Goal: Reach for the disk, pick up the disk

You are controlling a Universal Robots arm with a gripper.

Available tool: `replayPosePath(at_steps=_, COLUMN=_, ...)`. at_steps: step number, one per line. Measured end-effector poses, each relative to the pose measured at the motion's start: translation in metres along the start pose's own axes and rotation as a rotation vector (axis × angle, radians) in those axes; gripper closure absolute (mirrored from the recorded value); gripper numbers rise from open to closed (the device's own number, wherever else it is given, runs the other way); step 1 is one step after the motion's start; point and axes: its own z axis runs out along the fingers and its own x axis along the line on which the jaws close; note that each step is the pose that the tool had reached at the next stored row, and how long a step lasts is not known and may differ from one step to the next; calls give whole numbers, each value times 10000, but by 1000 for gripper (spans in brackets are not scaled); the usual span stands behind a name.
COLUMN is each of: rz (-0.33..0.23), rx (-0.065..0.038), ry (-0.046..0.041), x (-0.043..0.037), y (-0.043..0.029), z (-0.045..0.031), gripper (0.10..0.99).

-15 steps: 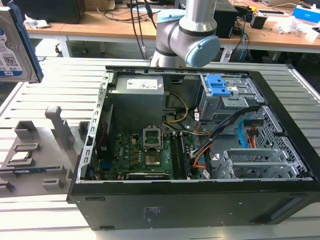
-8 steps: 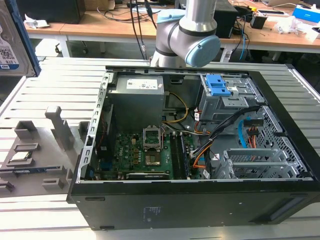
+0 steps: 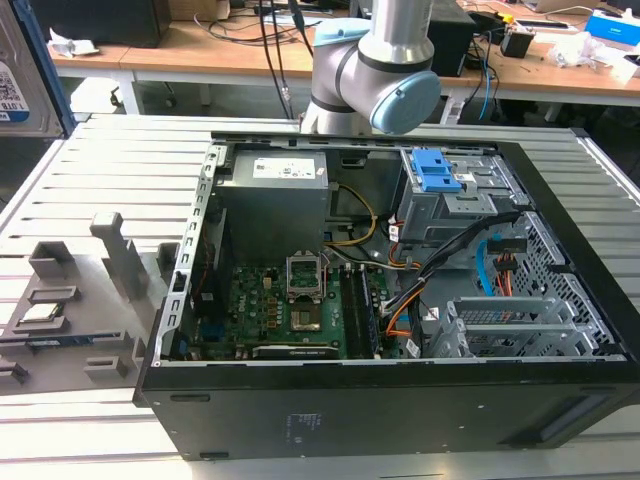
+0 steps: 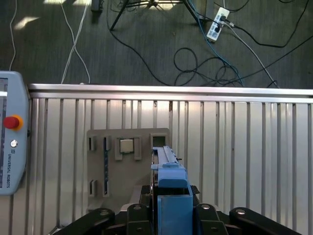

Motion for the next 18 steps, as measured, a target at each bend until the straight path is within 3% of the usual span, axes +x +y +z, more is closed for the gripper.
replayPosePath(at_steps=18, rz=0, rx=-31, ry=-1, x=5, y=5, z=-316, gripper=722)
